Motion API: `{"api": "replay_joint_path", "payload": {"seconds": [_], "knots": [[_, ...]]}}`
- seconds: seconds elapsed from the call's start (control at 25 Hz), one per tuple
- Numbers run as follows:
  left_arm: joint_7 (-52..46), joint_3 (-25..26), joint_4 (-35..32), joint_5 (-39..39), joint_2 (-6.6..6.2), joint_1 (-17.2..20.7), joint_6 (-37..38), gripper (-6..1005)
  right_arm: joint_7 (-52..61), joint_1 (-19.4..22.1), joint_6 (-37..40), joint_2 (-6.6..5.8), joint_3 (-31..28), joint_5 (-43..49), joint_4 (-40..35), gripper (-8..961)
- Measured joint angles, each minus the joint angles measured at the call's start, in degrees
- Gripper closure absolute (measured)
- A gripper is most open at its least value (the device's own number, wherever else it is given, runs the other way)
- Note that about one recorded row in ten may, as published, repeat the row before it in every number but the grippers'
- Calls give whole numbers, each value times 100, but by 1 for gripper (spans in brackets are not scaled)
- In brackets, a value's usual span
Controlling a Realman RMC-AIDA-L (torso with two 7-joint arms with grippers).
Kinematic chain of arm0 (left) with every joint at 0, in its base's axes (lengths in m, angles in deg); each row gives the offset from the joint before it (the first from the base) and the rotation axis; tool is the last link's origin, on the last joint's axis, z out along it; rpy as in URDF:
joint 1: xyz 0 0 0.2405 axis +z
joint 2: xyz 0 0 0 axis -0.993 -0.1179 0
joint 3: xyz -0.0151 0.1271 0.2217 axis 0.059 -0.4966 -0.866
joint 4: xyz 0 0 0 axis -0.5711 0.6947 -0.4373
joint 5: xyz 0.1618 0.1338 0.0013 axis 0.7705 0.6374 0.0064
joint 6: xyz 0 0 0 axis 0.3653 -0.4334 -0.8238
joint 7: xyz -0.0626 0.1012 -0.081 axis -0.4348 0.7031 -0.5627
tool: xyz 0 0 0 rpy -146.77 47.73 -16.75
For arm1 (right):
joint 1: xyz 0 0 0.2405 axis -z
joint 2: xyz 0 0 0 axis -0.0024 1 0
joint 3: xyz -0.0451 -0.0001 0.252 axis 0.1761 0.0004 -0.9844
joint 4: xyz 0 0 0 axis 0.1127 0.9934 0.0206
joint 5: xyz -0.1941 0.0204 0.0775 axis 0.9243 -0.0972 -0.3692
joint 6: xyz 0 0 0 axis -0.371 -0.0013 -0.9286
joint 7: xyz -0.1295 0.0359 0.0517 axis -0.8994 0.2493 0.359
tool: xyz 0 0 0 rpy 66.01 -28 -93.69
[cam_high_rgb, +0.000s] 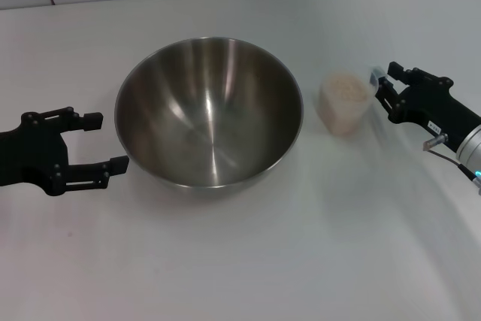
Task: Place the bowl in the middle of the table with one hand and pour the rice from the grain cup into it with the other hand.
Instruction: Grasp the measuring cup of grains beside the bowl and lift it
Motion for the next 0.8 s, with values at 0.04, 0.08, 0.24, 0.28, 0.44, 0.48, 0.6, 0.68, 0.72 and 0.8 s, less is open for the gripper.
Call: {"api": "replay_joint_path", "payload": {"seconds": [0.04,0.08,0.24,0.28,0.44,0.48,0.6,0.68,0.72,0.8], "knots": [[-33,-8,-21,42,5,-8,0,159,0,-3,6,1,0,0,3,442],[-72,-24,-39,74,10,-21,0,159,0,-3,25,1,0,-2,5,463],[-84,-35,-43,85,14,-40,0,159,-42,-3,37,1,0,-2,10,751],[-85,-35,-43,86,14,-45,0,159,-71,-3,39,1,0,-3,12,781],[-92,-38,-43,89,17,-57,0,159,-110,-3,54,1,0,-3,16,899],[-92,-43,-43,90,17,-62,-1,159,-116,-3,91,1,0,-3,14,929],[-92,-45,-43,92,18,-64,-1,159,-118,-1,137,1,0,-2,5,935],[-93,-45,-43,92,17,-65,-1,159,-132,18,270,6,-62,-2,-12,939],[-94,-45,-43,94,18,-65,-1,159,-175,39,416,8,-139,-2,-13,939],[-96,-45,-48,94,17,-66,-1,159,-307,83,768,10,-339,-2,-3,939]]}}
